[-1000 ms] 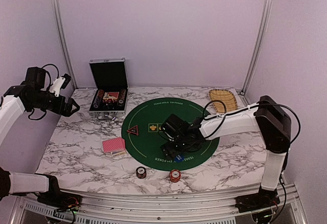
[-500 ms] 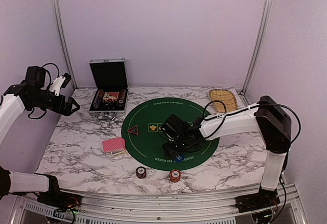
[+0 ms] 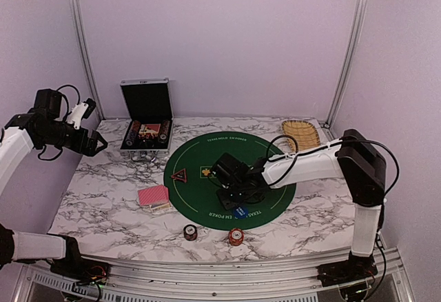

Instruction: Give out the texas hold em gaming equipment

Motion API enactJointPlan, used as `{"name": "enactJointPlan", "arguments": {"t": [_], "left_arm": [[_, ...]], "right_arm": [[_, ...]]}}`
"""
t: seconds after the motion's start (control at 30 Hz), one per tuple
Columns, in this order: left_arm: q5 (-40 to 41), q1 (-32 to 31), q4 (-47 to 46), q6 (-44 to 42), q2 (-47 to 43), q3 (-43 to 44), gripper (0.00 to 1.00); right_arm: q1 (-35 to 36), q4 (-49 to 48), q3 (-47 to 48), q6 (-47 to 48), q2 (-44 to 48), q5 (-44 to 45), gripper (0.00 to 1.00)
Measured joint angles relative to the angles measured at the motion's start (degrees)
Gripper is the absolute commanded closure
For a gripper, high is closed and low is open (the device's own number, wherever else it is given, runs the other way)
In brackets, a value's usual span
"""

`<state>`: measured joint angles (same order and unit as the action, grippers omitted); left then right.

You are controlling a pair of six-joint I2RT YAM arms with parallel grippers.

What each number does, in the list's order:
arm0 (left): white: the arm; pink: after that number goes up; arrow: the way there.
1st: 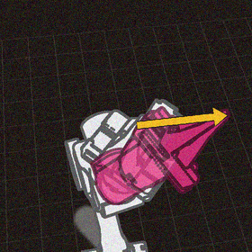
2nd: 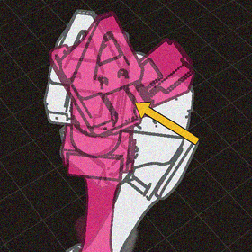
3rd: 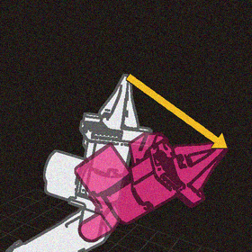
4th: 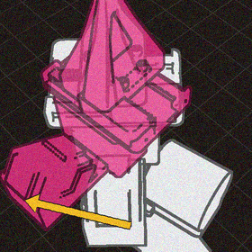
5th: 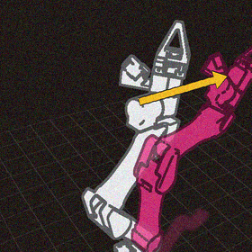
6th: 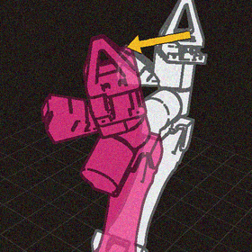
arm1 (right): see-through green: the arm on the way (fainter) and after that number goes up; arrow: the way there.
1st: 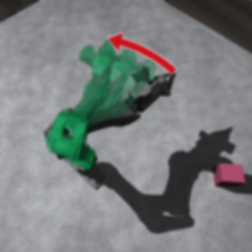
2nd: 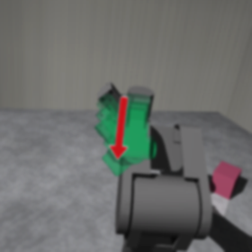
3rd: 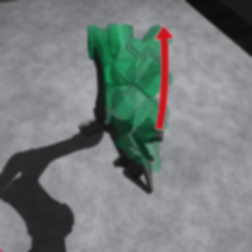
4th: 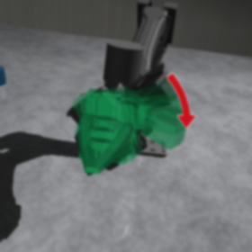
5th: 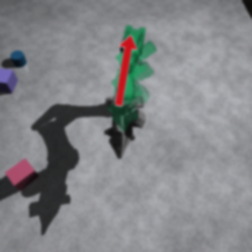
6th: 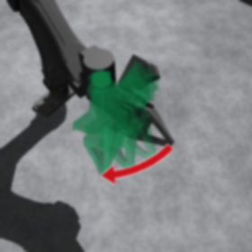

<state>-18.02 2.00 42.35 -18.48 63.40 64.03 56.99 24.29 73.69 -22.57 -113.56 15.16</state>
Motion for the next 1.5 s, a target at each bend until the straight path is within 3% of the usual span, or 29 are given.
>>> {"name": "enactJointPlan", "arguments": {"t": [0.23, 0.37, 0.5, 0.6, 0.77, 1.5], "left_arm": [[0.0, 0.0, 0.0, 0.0, 0.0, 0.0, 0.01], [0.0, 0.0, 0.1, 0.0, -0.1, 0.0, 0.01], [0.0, 0.0, 0.5, 0.0, -0.1, 0.2, 0.01], [0.0, 0.0, 0.6, 0.0, -0.1, 0.4, 0.01], [0.0, 0.0, 0.7, 0.0, -0.1, 0.5, 0.01], [0.0, 0.0, 1.3, -0.4, -0.2, 0.7, 0.01]], "right_arm": [[-1.0, -0.7, 0.5, -0.2, -0.9, 2.3, 0.59], [-1.9, -0.6, 0.5, -0.2, -0.9, 3.1, 0.42], [-2.6, -0.3, 0.5, -0.2, -0.9, 3.6, 0.41], [-2.6, -0.2, 0.5, -0.6, -0.8, 3.7, 0.45], [-2.6, 0.3, -1.3, -2.7, 0.7, 3.6, 0.61], [-3.1, 2.1, -2.1, -9.2, 1.4, 3.7, 0.75]]}}
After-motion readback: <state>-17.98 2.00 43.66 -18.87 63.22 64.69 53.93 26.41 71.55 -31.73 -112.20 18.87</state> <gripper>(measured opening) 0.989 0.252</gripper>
